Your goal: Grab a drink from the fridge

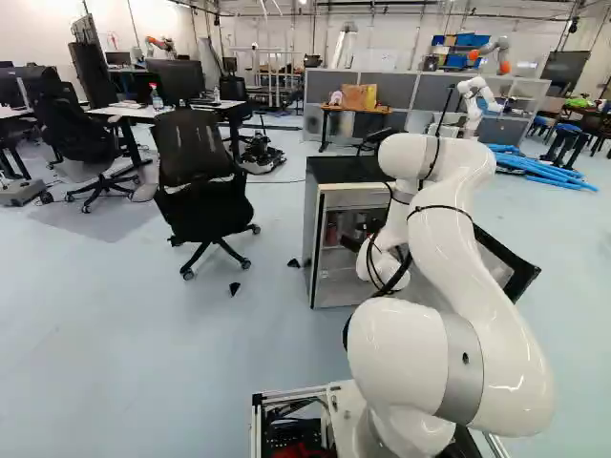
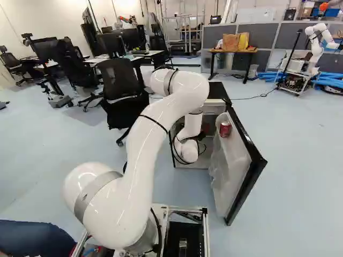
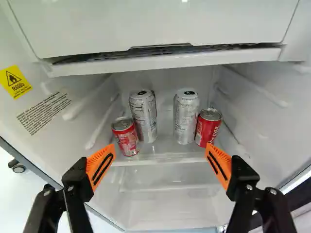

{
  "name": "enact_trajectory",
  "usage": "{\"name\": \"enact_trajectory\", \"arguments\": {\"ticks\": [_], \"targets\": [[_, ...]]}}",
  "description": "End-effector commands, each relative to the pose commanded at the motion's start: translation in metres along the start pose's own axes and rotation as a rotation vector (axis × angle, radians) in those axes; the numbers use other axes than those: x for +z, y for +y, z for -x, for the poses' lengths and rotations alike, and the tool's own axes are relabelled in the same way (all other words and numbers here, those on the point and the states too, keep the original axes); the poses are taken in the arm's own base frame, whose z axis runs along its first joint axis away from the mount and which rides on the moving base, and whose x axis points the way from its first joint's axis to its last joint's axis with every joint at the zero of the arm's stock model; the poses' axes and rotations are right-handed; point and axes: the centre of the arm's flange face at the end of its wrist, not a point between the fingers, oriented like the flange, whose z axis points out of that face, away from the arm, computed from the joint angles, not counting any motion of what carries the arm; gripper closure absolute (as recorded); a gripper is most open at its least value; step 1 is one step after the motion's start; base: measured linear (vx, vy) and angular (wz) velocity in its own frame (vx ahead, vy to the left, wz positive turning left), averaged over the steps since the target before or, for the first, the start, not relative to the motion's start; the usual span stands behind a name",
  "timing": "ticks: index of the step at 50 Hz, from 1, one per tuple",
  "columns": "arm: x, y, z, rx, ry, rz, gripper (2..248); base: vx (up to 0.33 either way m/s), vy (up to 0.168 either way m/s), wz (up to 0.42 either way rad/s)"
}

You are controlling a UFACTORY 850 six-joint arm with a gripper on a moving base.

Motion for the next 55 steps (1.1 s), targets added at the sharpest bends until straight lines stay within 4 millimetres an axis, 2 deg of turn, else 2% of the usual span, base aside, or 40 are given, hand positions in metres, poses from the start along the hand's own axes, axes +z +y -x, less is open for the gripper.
{"name": "enact_trajectory", "arguments": {"ticks": [55], "targets": [[0.026,-0.003,0.008,-0.035,-0.051,-0.072,3,0.000,0.000,0.000]]}}
